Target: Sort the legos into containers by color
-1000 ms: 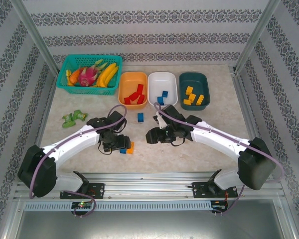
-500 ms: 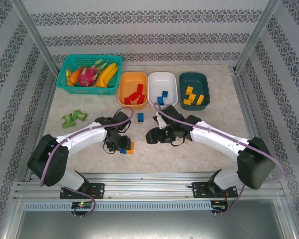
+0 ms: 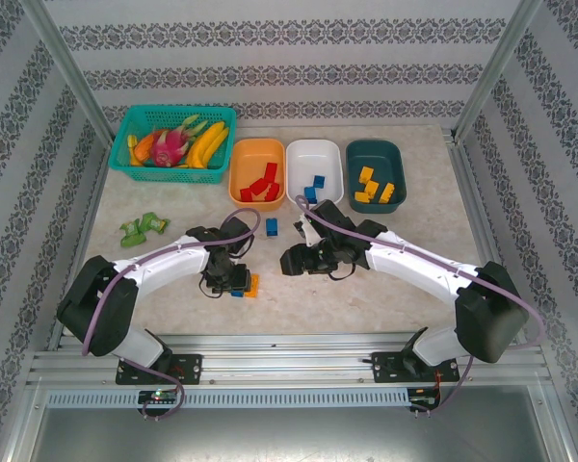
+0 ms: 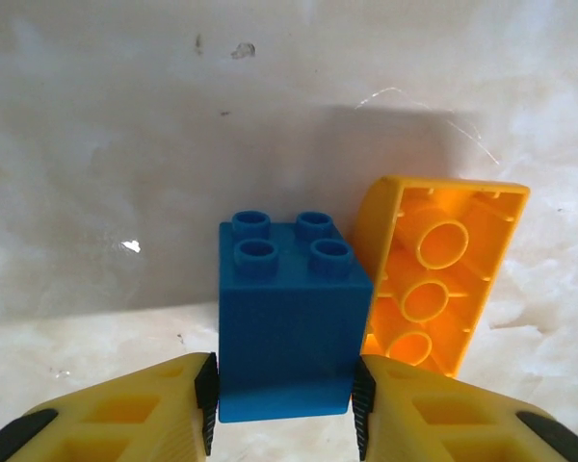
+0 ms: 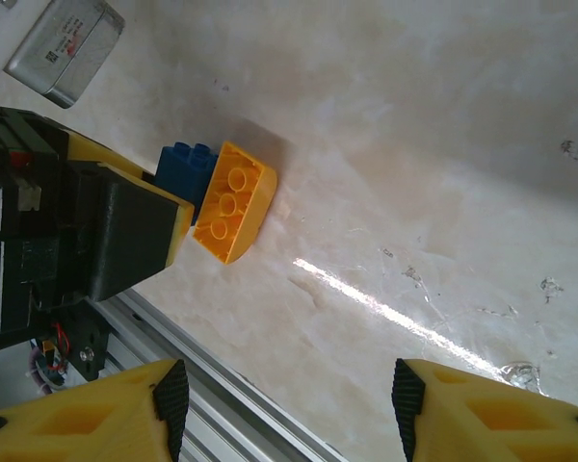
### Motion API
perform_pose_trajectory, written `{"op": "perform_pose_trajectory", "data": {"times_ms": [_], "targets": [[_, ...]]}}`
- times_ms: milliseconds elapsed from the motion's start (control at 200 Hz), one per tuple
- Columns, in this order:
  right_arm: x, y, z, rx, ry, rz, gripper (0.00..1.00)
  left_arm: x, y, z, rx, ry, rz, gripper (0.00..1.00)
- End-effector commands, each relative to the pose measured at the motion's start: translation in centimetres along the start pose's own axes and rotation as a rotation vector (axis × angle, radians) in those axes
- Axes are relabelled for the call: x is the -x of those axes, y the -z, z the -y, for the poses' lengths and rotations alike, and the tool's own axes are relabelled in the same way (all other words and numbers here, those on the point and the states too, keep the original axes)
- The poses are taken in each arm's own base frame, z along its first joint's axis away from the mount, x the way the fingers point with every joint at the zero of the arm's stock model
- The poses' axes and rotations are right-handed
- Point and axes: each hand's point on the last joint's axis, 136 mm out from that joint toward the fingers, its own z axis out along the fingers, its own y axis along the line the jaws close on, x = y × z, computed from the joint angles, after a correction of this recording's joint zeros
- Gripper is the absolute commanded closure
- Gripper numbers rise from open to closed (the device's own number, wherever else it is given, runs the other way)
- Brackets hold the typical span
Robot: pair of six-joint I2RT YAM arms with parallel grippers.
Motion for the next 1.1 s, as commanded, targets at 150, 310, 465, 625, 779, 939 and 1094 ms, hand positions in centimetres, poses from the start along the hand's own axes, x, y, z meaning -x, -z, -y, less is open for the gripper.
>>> {"op": "perform_pose_trajectory", "data": {"times_ms": [150, 310, 465, 625, 779, 939, 1094], "targets": [[0.8, 0.4, -0.7, 0.021, 0.012, 0.017, 0.39, 0.6, 0.2, -2.0, 0.056, 0.019, 0.034, 0.62], [1.0, 0.6, -1.2, 0.039, 0.021, 0.022, 0.40, 0.8, 0.3, -3.0, 0.082, 0.055, 0.037, 0.62], [1.2, 1.2, -3.2, 0.138, 0.071, 0.044, 0.38, 0.8, -0.6, -3.1, 0.094, 0.066, 0.011, 0.52], [1.3, 1.9, -4.0, 0.182, 0.103, 0.075, 0.35, 1.5, -1.1, -2.8, 0.095, 0.066, 0.013, 0.53], [1.4, 2.2, -3.9, 0.184, 0.114, 0.110, 0.33, 1.9, -1.4, -2.5, 0.090, 0.058, 0.014, 0.62], [2.4, 3.3, -3.8, 0.170, 0.125, 0.203, 0.25, 2.3, -0.6, -2.5, 0.096, 0.056, 0.037, 0.77], [3.6, 4.5, -3.8, 0.147, 0.132, 0.280, 0.20, 3.7, 2.7, -1.7, 0.083, 0.059, 0.104, 0.79]]}}
